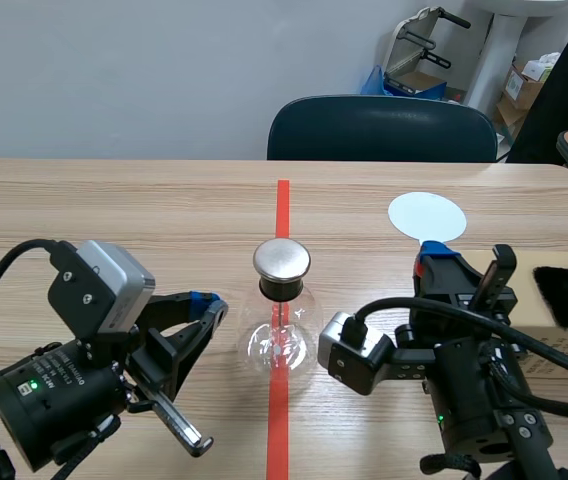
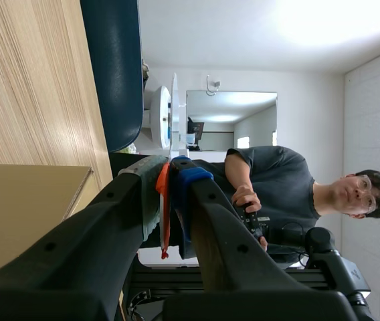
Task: Do the electroscope experiment
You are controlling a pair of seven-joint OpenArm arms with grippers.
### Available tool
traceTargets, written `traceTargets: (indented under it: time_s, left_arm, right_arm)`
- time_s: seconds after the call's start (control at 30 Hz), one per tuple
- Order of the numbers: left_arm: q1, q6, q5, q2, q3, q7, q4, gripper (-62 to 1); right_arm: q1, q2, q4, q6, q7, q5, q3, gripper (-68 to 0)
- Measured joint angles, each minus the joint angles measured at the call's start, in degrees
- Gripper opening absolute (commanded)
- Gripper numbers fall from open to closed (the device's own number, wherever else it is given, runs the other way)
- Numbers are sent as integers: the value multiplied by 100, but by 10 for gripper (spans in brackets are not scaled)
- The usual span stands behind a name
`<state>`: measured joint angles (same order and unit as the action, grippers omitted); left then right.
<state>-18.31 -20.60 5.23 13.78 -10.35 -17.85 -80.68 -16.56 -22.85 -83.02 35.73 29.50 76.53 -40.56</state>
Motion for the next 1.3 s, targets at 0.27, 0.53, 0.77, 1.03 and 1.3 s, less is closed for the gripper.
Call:
traceTargets:
  time_s: [0.27, 0.53, 0.77, 1.03, 1.3]
  left_arm:
    - [404, 4, -417, 354, -254, -468, 1207, -550]
    - [407, 114, -422, 516, -767, -769, 1239, -550]
    - [485, 393, -420, 542, -1010, -730, 1228, -550]
    - [557, 450, -420, 542, -1010, -730, 1228, -550]
    - [577, 450, -422, 542, -1010, -730, 1228, -550]
  right_arm:
    - [0, 0, 0, 0, -2, 0, 0, -667]
    - [0, 0, 0, 0, -2, 0, 0, -667]
    - [0, 0, 0, 0, -2, 0, 0, -667]
    - [0, 0, 0, 4, -2, 0, 0, -667]
    - [0, 0, 0, 4, -2, 0, 0, -667]
